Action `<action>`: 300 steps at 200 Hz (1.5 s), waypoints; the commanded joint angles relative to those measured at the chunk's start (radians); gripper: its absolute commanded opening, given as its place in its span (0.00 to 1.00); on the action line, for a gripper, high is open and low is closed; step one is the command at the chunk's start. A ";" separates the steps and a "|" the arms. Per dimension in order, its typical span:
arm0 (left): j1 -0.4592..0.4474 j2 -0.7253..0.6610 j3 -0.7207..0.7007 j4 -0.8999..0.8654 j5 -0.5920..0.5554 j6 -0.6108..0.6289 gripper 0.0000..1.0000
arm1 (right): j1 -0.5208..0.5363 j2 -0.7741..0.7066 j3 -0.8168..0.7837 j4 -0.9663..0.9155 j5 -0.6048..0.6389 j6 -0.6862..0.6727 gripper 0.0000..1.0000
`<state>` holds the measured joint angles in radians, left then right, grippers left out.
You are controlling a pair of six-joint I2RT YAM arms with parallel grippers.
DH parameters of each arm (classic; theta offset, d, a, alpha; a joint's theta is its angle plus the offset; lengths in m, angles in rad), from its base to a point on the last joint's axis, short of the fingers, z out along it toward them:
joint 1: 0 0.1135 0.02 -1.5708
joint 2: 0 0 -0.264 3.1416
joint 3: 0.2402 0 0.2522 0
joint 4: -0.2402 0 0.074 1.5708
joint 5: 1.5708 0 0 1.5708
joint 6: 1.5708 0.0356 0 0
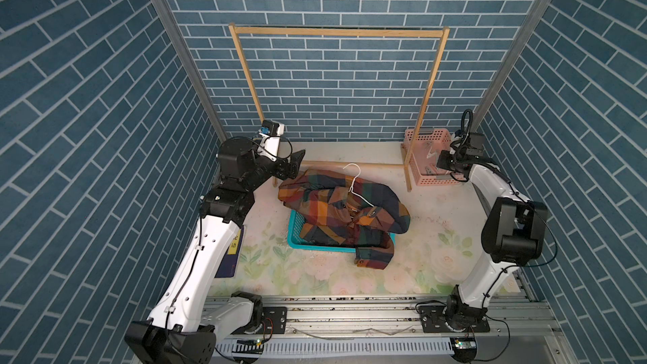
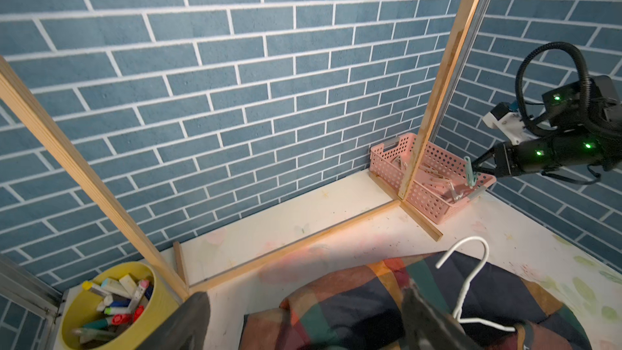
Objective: Remove the clothespins securing long-sleeve shirts to the hanger
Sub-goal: Place the clamp in the storage box, then remove the long-sleeve shirt from the hanger.
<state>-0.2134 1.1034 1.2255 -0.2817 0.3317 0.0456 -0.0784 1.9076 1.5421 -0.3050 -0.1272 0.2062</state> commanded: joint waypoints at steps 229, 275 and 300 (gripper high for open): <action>0.082 -0.005 -0.190 -0.018 0.221 -0.006 0.90 | 0.150 -0.367 -0.128 0.087 -0.481 -0.047 0.66; 0.095 0.055 -0.176 -0.033 0.356 -0.002 0.88 | 0.363 -0.490 -0.289 -0.001 -0.610 -0.124 0.65; 0.075 0.056 -0.174 -0.039 0.372 0.005 0.87 | 0.434 -0.467 -0.311 -0.032 -0.615 -0.153 0.64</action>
<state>-0.1242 1.1664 1.0481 -0.3237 0.6327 0.0345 0.3126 1.4246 1.2514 -0.2840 -0.6804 0.1226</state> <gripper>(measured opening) 0.874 0.641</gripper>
